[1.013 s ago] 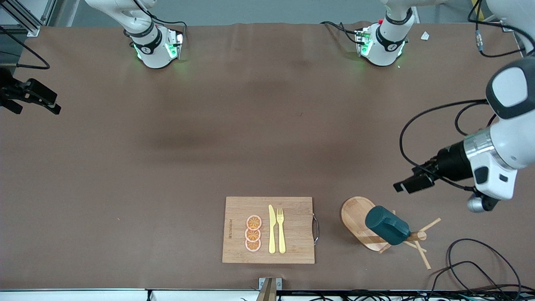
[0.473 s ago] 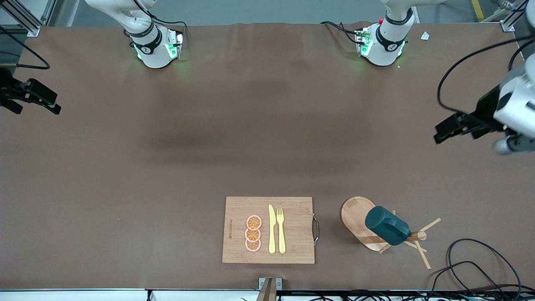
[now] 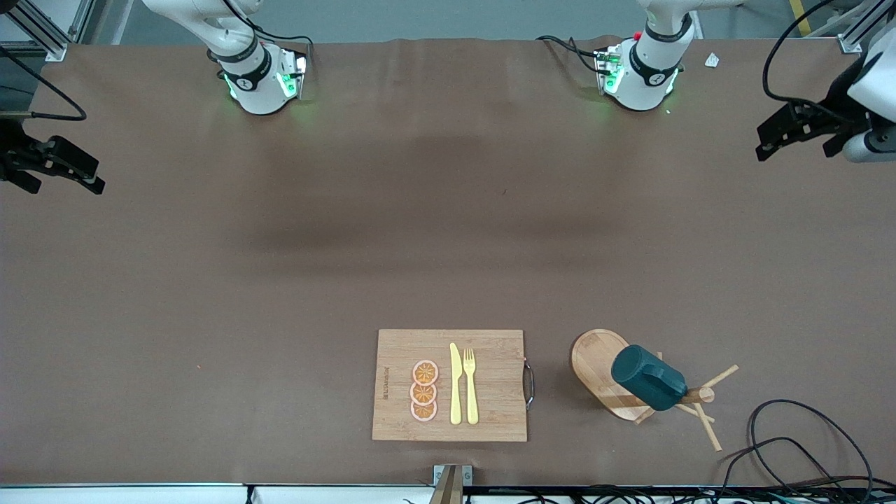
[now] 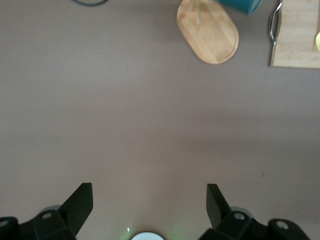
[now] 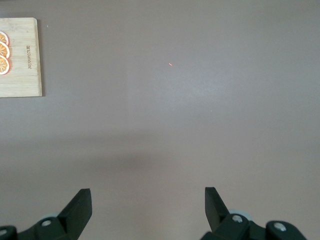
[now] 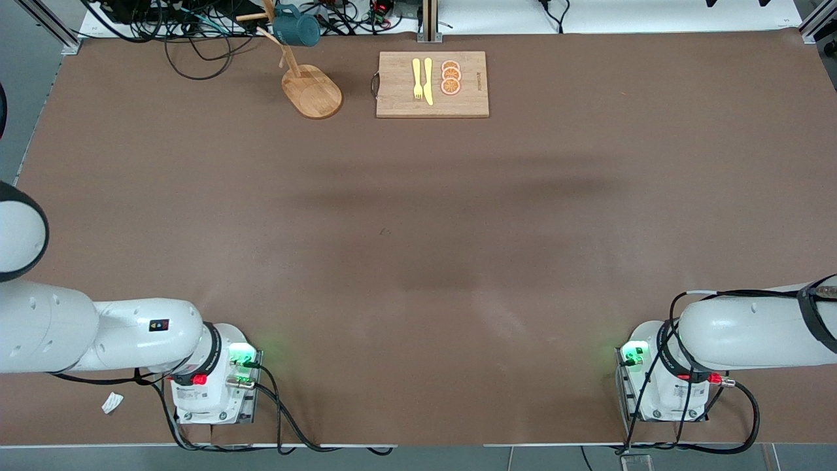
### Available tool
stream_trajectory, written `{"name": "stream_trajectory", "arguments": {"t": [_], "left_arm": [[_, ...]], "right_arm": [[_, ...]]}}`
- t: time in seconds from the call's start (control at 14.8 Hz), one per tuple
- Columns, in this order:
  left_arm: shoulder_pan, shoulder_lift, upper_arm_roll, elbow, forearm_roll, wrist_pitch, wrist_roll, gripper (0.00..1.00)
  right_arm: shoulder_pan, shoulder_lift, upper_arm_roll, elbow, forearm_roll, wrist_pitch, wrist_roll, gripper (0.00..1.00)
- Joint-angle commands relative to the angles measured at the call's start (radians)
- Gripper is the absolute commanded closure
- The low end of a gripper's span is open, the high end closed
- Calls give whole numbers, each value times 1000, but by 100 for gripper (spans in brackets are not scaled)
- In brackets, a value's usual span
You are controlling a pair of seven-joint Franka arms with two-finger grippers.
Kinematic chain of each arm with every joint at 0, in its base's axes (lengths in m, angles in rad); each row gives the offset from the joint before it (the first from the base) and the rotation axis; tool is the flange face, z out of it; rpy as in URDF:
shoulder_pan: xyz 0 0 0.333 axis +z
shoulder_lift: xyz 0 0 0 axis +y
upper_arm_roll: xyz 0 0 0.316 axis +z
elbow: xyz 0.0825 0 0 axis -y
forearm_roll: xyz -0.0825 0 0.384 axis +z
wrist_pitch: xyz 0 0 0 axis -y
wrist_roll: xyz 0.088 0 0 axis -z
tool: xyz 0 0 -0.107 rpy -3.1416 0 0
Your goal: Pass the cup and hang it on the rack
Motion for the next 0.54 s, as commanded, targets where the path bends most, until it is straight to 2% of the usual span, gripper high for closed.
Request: {"name": "stream_trajectory", "arguments": {"t": [0.0, 0.14, 0.47], "left_arm": [[2, -11, -2, -15, 4, -8, 23, 0], [-1, 9, -8, 20, 7, -9, 19, 0], [0, 11, -9, 20, 7, -9, 22, 0]], "right_arm": [[3, 7, 1, 5, 0, -8, -4, 0], [1, 5, 1, 2, 0, -11, -5, 0], [3, -12, 1, -18, -3, -13, -28, 0]]}}
